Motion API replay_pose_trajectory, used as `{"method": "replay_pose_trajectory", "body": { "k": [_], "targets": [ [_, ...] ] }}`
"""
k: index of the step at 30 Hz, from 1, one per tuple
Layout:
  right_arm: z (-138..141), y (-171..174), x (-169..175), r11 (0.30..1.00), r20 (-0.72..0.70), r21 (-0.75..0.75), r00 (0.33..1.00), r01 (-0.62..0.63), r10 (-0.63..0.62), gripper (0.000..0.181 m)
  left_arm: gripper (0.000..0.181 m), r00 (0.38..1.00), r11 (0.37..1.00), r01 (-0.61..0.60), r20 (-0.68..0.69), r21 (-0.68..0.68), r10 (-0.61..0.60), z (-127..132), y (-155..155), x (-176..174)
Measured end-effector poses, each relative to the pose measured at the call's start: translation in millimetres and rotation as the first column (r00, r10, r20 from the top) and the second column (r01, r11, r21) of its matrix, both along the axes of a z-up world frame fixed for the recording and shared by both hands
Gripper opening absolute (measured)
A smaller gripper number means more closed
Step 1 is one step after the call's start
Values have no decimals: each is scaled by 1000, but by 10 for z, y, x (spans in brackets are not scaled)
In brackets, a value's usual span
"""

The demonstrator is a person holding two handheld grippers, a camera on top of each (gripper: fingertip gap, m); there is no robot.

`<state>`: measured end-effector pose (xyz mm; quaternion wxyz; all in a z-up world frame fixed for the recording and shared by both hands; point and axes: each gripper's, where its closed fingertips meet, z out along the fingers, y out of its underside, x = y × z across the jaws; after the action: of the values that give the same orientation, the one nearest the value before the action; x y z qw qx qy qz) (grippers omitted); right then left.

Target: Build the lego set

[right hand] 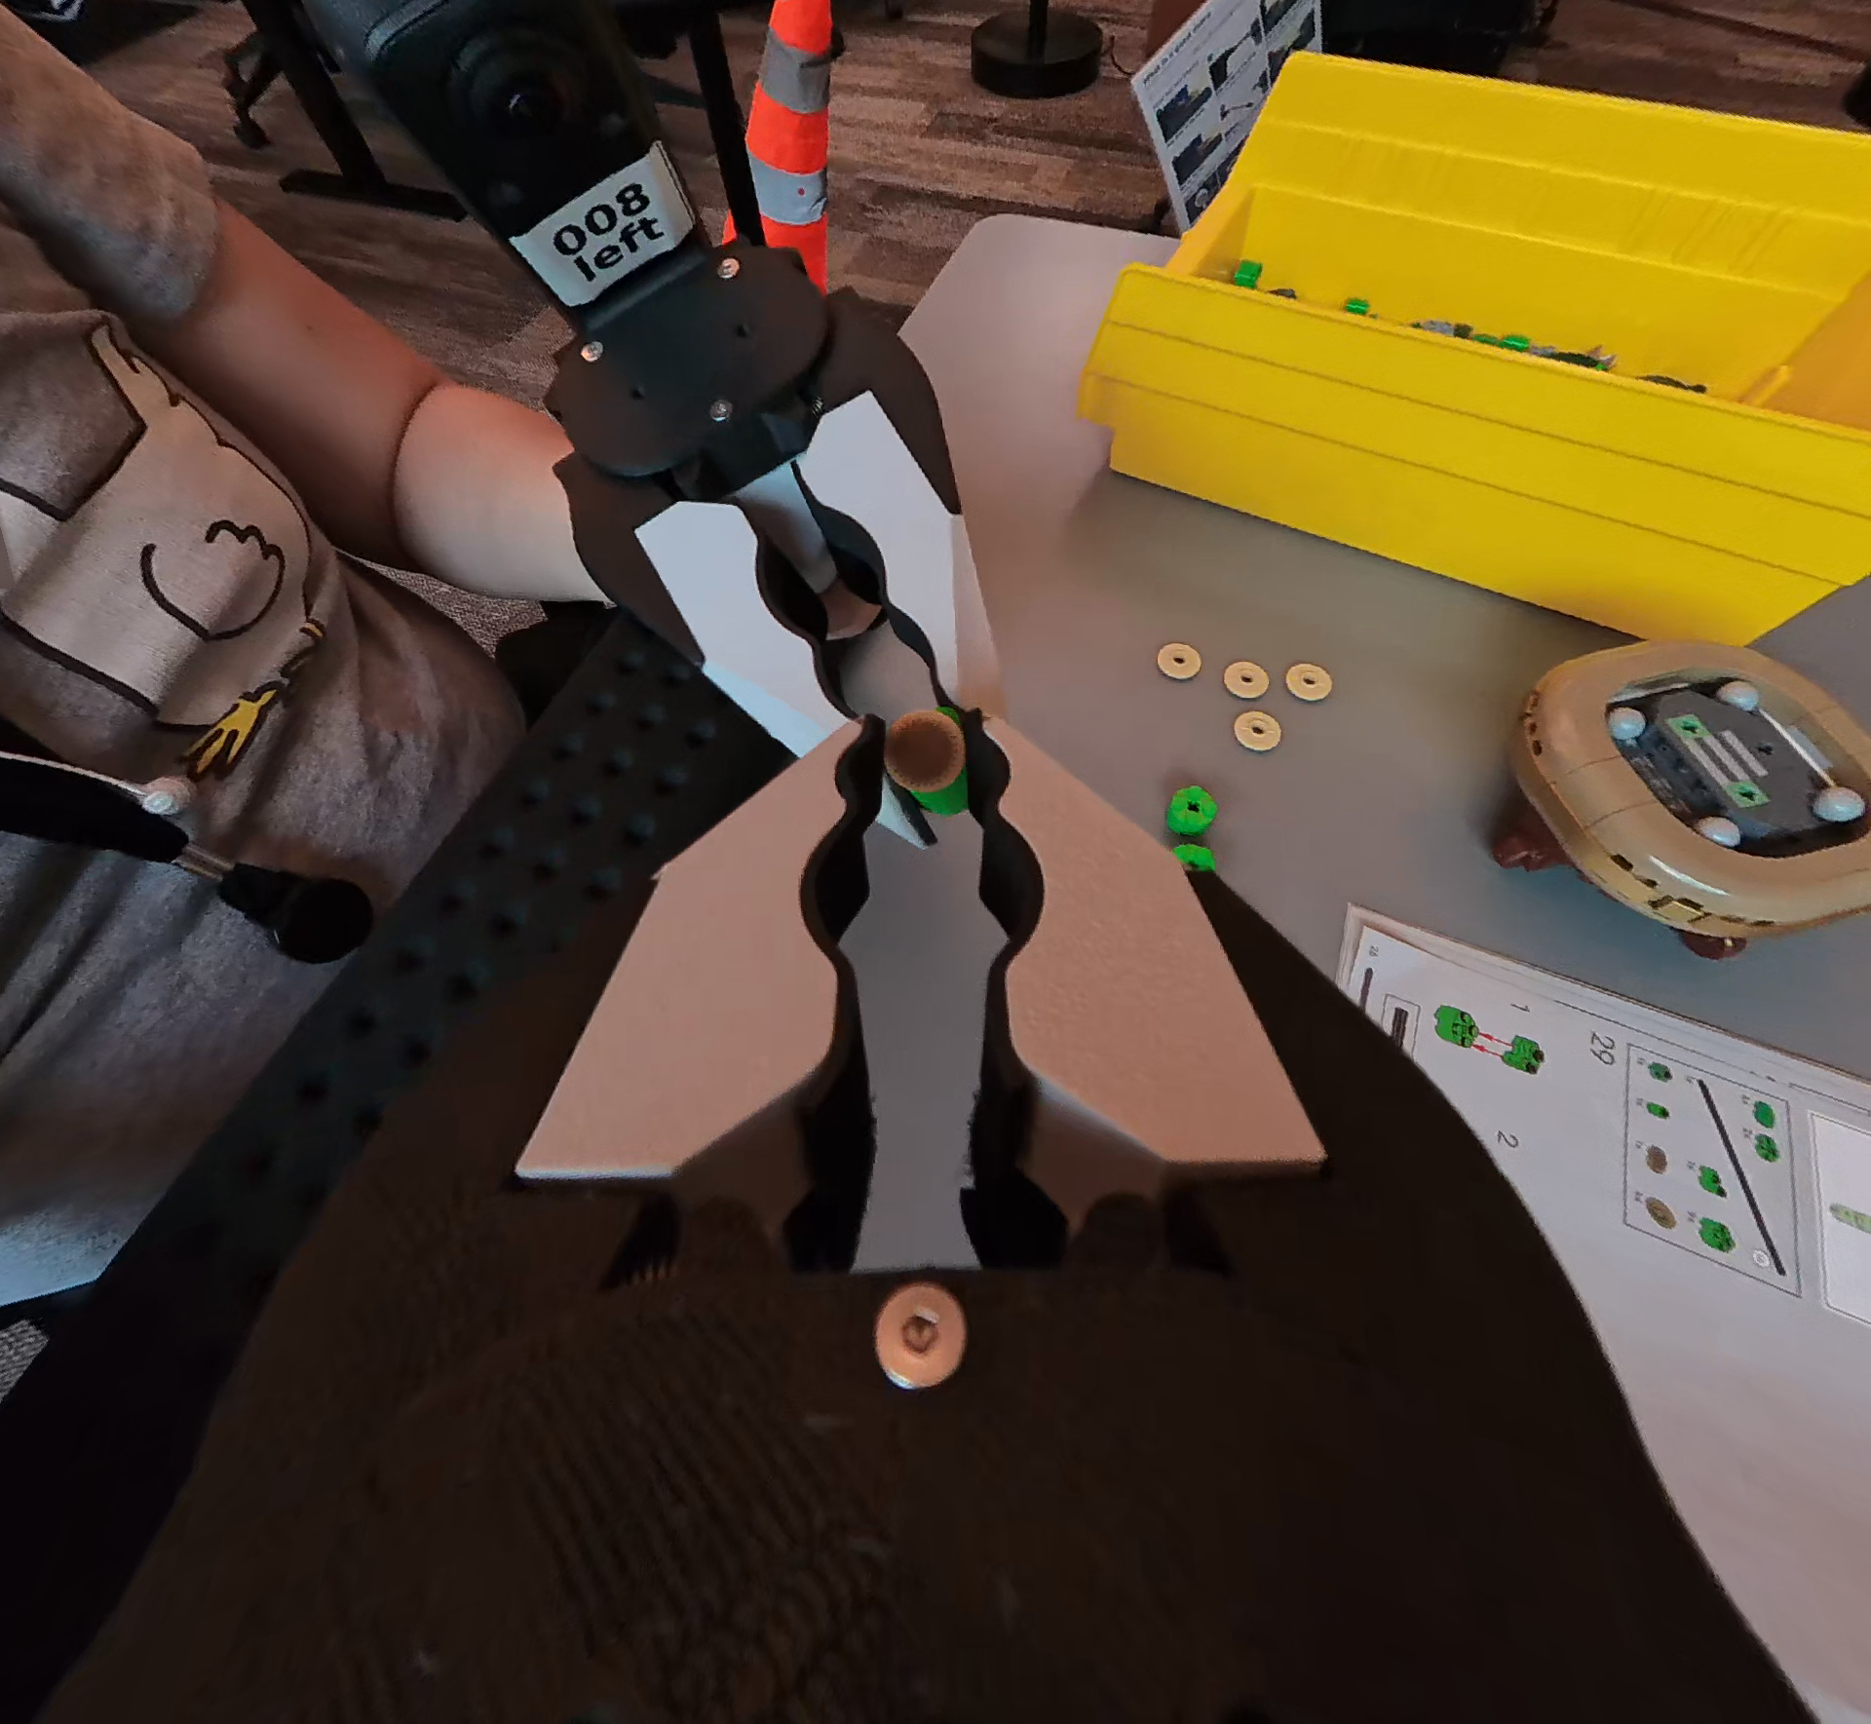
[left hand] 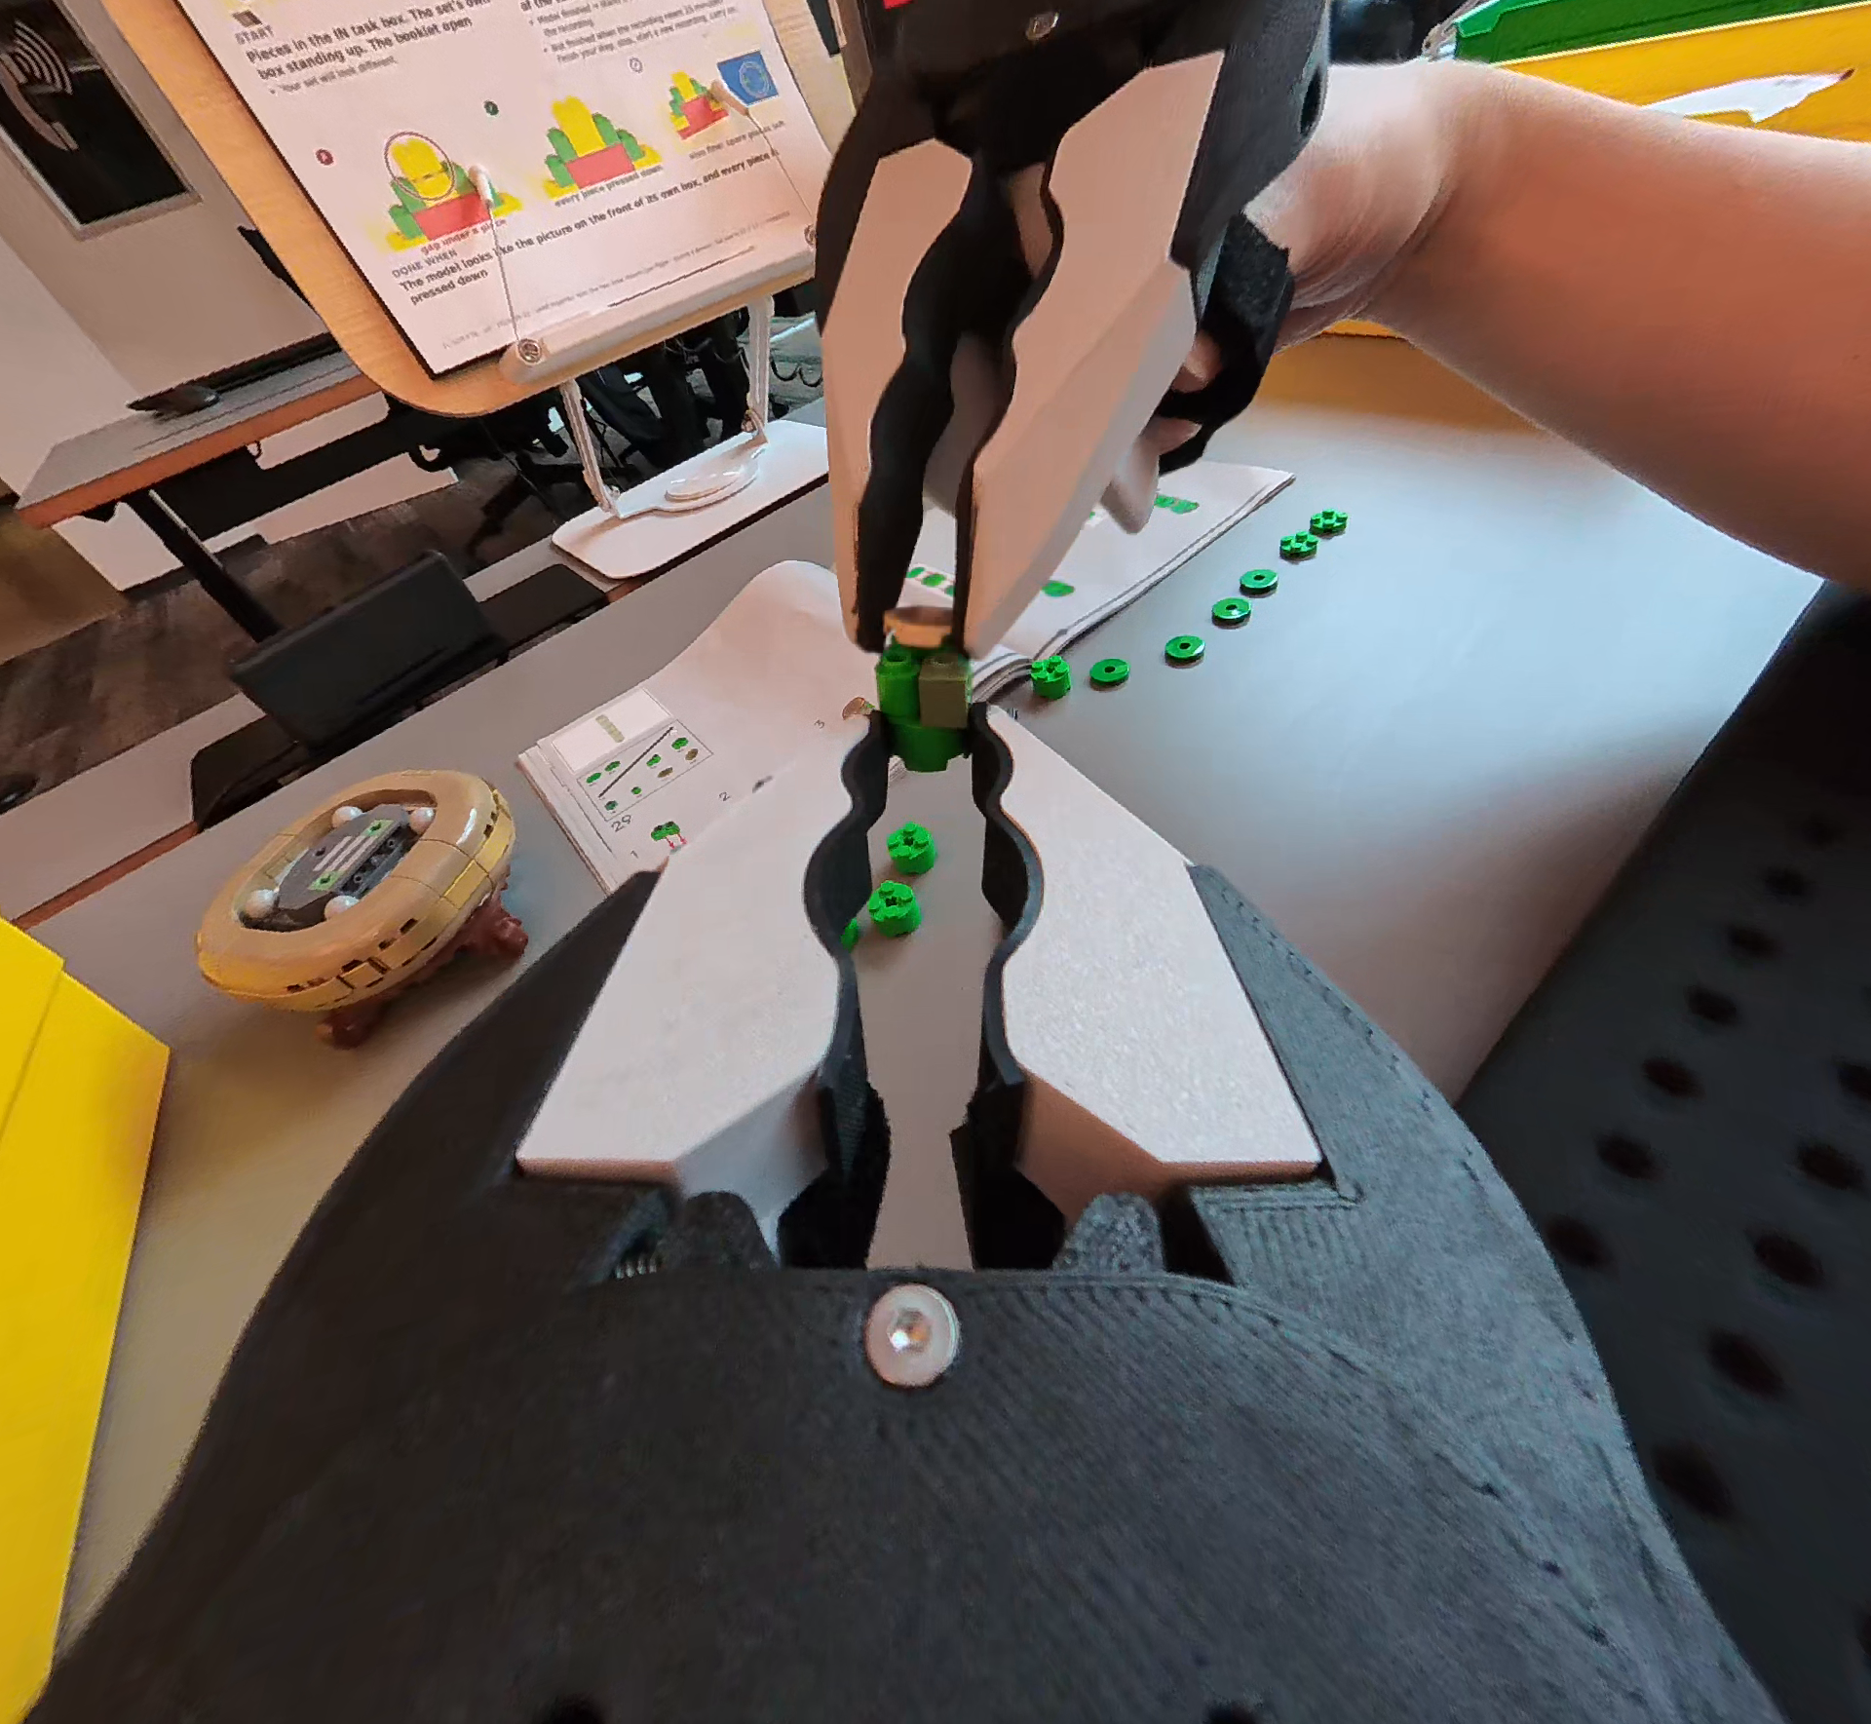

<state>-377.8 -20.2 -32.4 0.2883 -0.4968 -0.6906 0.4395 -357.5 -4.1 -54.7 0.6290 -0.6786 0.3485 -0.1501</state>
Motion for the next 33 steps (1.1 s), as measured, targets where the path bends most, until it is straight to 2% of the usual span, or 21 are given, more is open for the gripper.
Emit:
{"method": "replay_pose_trajectory", "body": {
  "k": [14,19,33],
  "targets": [
    [19,-81,-31,998,3,61,1000,-21,21,16,14,998,999,47,46,-11,-46,47,-64,26],
    [78,-113,-19,998,-16,47,999,-35,36,16,14,991,996,93,103,-13,-91,108,-111,43],
    [114,-131,-3,998,-35,6,998,-55,56,19,14,985,994,113,134,-8,-111,147,-132,44]
  ]
}}
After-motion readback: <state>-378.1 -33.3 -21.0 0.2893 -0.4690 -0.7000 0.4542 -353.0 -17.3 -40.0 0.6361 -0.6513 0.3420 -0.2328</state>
